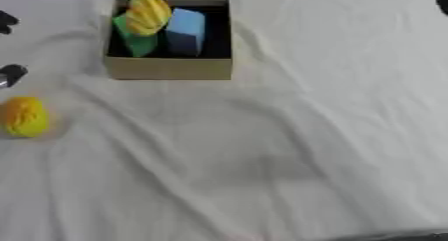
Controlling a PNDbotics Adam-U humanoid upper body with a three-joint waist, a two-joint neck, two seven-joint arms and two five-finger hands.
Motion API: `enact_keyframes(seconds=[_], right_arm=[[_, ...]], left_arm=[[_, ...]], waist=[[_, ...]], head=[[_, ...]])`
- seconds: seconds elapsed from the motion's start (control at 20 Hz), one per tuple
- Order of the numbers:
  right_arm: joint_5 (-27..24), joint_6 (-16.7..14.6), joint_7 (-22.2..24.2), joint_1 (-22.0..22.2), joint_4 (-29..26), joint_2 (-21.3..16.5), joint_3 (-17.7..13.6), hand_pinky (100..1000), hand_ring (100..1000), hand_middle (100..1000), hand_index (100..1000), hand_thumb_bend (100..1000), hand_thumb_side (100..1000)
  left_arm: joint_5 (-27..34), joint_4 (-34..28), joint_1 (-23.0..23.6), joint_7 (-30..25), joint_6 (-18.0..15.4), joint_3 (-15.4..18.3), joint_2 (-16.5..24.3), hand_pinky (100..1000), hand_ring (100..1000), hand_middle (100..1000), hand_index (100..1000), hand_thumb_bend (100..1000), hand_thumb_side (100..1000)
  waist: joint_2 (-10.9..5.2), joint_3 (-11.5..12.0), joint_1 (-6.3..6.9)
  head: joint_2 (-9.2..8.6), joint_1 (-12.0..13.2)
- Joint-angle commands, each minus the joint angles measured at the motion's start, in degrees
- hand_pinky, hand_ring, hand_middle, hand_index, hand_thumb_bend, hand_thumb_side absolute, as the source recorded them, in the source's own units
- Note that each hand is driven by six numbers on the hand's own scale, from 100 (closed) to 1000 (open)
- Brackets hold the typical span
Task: Pick up objects on the table and place them in the box.
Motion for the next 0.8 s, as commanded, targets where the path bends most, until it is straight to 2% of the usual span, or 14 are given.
enact_keyframes(seconds=[0.05,0.2,0.35,0.55,0.8], right_arm=[[0.59,0.00,-0.35,0.09,-0.87,-0.86,-0.81,943,882,780,882,100,620],[0.78,0.13,-0.39,0.02,-0.87,-0.71,-0.71,943,882,779,882,100,621],[0.94,0.15,-0.40,0.02,-0.87,-0.60,-0.65,943,882,779,882,100,624],[1.10,0.28,-0.21,-0.06,-0.87,-0.39,-0.42,943,882,778,882,100,629],[1.28,0.47,0.13,-0.02,-0.87,-0.12,-0.20,944,882,777,881,100,636]], left_arm=[[0.39,-1.08,1.65,-0.96,-0.33,0.89,4.26,771,785,733,879,380,443],[0.40,-0.92,3.57,-1.75,-0.85,1.31,5.33,776,792,741,885,418,412],[0.44,-0.49,4.87,-3.38,-1.51,1.22,5.71,782,799,751,891,427,435],[0.07,1.09,5.25,-5.64,-2.00,0.27,5.31,795,816,773,905,483,405],[-1.04,3.82,4.18,-5.85,-1.99,-0.78,3.95,794,816,773,907,467,415]], waist=[[-0.96,0.17,-0.19],[-0.83,0.22,-0.30],[-0.70,0.13,-0.38],[-0.55,-0.09,-0.48],[-0.45,-0.36,-0.56]], head=[[-0.51,0.03],[-0.57,0.10],[-0.65,0.35],[-0.75,0.68],[-0.87,1.10]])
